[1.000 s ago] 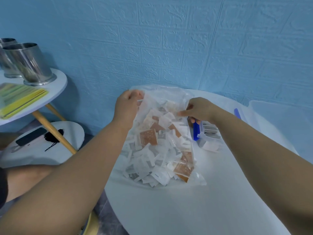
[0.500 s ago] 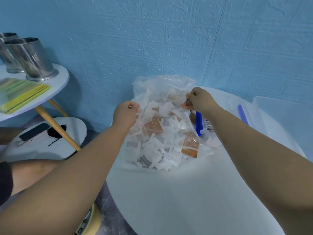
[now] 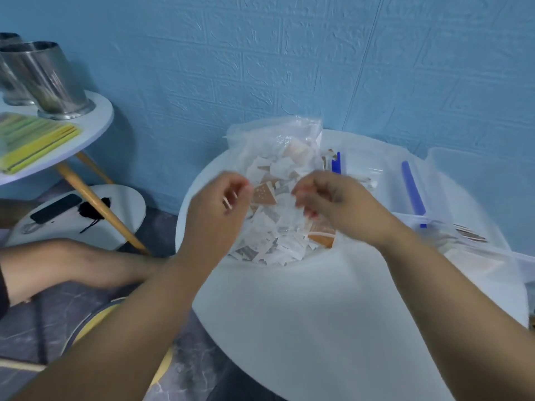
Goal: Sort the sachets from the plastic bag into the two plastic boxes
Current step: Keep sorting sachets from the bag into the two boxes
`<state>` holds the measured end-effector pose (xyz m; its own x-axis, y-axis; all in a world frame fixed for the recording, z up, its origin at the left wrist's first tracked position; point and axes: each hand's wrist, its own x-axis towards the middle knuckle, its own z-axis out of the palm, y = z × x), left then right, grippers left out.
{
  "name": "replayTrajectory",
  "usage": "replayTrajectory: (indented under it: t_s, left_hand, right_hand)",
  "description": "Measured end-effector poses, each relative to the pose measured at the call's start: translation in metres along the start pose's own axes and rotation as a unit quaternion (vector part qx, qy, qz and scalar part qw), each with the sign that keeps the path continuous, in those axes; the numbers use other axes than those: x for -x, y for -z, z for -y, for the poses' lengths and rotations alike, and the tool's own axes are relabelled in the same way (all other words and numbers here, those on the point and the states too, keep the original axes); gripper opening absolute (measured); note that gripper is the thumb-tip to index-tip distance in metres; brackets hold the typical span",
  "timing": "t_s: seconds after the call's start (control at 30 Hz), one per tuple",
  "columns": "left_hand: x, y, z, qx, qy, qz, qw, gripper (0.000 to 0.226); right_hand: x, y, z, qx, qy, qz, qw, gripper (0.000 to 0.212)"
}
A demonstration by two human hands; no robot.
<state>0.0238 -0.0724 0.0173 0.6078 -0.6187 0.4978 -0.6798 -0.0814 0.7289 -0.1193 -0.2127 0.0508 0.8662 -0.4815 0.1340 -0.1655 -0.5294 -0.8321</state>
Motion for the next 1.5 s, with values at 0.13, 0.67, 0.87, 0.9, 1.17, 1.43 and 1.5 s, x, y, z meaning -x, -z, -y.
replayTrajectory:
  t_s: [0.13,0.67,0.87,0.9,1.17,1.43,1.5]
  left_hand:
    - [0.059,-0.006,0.005,-0.085,-0.131,0.14,0.978,0.018]
    - [0.041,-0.02,0.03,-0.189,0.049,0.134,0.972,0.056]
    - [0.045,-0.012,0.023,-0.07,0.103,0.07,0.99,0.008]
    - [0.046,-0.011,0.022,-0.05,0.109,0.045,0.992,0.008]
    - [0.063,-0.032,0.021,-0.03,0.098,-0.039,0.994,0.023]
    - [0.068,-0.035,0.022,-0.047,0.057,0.002,0.997,0.042]
    - [0.067,-0.035,0.021,-0.043,0.057,0.001,0.997,0.041]
  right_hand:
    - [0.038,-0.026,-0.012,0.139,0.025,0.181,0.973,0.015]
    - [0.028,-0.058,-0.064,0.211,0.024,-0.075,0.974,0.047]
    - [0.035,-0.065,-0.068,0.316,0.059,-0.069,0.944,0.051]
    - [0.036,-0.066,-0.068,0.338,0.069,-0.074,0.936,0.048]
    - [0.05,-0.067,-0.069,0.327,0.103,-0.055,0.938,0.035]
    - [0.035,-0.078,-0.057,0.313,0.045,-0.032,0.948,0.067]
    - [0.035,-0.083,-0.053,0.311,0.027,-0.034,0.949,0.071]
